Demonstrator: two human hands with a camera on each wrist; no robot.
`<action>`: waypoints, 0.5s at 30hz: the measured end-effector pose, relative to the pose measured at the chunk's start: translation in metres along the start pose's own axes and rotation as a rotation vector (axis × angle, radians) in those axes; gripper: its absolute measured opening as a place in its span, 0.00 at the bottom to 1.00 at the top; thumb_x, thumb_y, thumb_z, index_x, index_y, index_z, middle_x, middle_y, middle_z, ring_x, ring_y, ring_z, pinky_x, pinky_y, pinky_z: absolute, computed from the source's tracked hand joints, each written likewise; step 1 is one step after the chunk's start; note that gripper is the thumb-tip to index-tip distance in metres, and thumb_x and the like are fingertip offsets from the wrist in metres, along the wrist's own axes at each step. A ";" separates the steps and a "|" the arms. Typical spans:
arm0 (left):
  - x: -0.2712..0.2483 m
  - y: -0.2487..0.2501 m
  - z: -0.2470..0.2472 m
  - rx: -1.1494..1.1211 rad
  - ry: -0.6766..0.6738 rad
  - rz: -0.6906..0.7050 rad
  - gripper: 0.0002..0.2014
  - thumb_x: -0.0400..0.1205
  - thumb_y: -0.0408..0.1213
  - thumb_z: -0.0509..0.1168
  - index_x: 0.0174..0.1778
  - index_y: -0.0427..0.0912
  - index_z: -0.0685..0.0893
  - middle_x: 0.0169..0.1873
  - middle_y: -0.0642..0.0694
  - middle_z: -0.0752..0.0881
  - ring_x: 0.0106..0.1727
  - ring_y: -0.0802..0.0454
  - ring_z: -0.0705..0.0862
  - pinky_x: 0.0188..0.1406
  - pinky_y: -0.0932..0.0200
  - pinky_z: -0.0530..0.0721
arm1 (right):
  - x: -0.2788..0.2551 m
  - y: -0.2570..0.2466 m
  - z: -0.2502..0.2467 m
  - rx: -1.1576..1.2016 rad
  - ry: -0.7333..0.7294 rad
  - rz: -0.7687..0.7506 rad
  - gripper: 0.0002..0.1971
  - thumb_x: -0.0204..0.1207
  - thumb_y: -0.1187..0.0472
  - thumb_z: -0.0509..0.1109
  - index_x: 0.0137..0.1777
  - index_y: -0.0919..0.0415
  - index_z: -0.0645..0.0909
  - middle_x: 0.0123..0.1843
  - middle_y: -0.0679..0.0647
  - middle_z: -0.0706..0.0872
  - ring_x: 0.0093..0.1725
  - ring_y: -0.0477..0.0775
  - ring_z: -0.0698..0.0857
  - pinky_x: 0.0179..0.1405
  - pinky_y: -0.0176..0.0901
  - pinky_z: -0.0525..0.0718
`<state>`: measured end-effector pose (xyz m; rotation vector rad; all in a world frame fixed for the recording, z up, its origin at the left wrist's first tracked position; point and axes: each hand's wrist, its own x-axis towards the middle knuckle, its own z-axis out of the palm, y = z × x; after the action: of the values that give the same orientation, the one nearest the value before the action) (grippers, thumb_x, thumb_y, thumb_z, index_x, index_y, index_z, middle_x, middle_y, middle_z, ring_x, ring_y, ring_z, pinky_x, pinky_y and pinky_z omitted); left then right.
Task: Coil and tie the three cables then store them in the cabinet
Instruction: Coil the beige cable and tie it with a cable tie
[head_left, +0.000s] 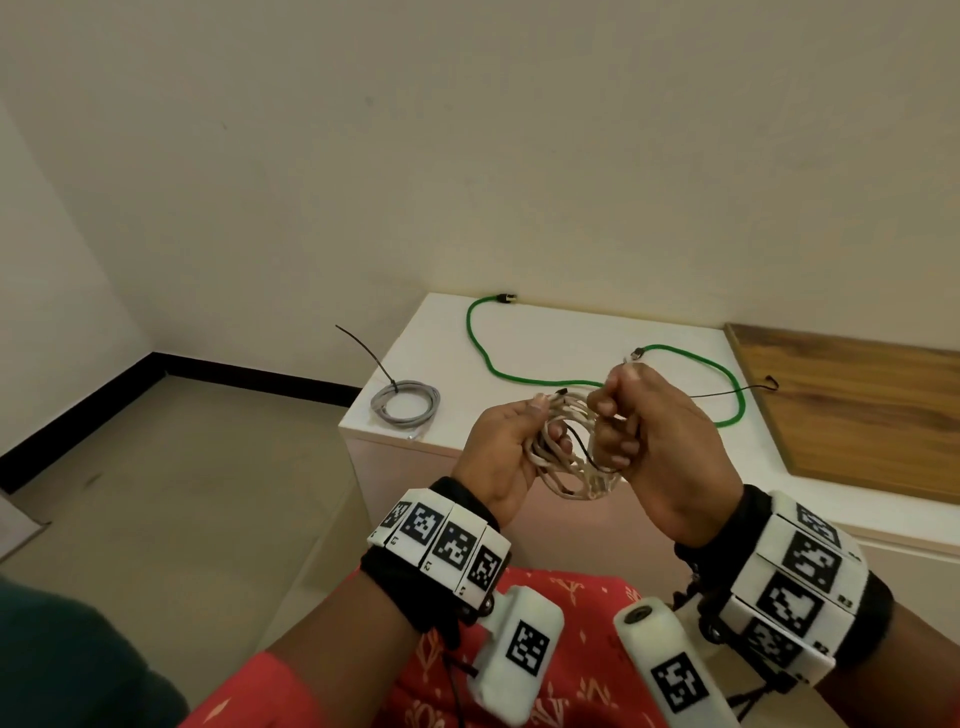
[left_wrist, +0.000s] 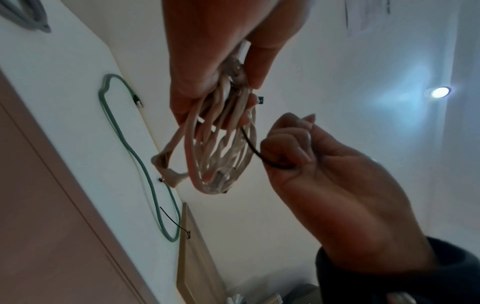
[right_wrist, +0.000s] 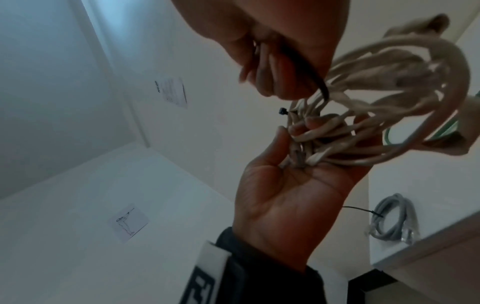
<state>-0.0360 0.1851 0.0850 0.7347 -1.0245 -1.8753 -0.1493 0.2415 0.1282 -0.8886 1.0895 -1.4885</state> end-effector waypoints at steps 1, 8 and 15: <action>0.000 0.001 -0.001 -0.015 0.008 -0.005 0.13 0.85 0.33 0.52 0.42 0.32 0.80 0.21 0.47 0.77 0.22 0.56 0.77 0.26 0.63 0.82 | -0.001 0.000 0.001 -0.031 -0.025 -0.032 0.14 0.83 0.61 0.53 0.37 0.62 0.74 0.22 0.47 0.72 0.20 0.45 0.65 0.20 0.35 0.64; -0.001 0.005 -0.003 0.031 0.029 -0.003 0.13 0.85 0.35 0.53 0.45 0.34 0.81 0.30 0.42 0.78 0.31 0.51 0.77 0.30 0.60 0.83 | -0.001 0.003 -0.001 -0.187 -0.051 -0.047 0.08 0.73 0.77 0.63 0.46 0.71 0.83 0.23 0.47 0.86 0.21 0.41 0.81 0.21 0.28 0.78; -0.008 0.003 0.008 0.212 0.044 0.107 0.13 0.85 0.35 0.53 0.49 0.32 0.81 0.31 0.41 0.78 0.31 0.49 0.77 0.35 0.57 0.80 | 0.003 0.010 -0.006 -0.238 0.132 -0.091 0.07 0.67 0.77 0.71 0.34 0.67 0.80 0.17 0.47 0.81 0.17 0.42 0.76 0.18 0.31 0.76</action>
<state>-0.0377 0.1940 0.0929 0.8225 -1.2227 -1.6696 -0.1518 0.2393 0.1168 -1.0272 1.3602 -1.5306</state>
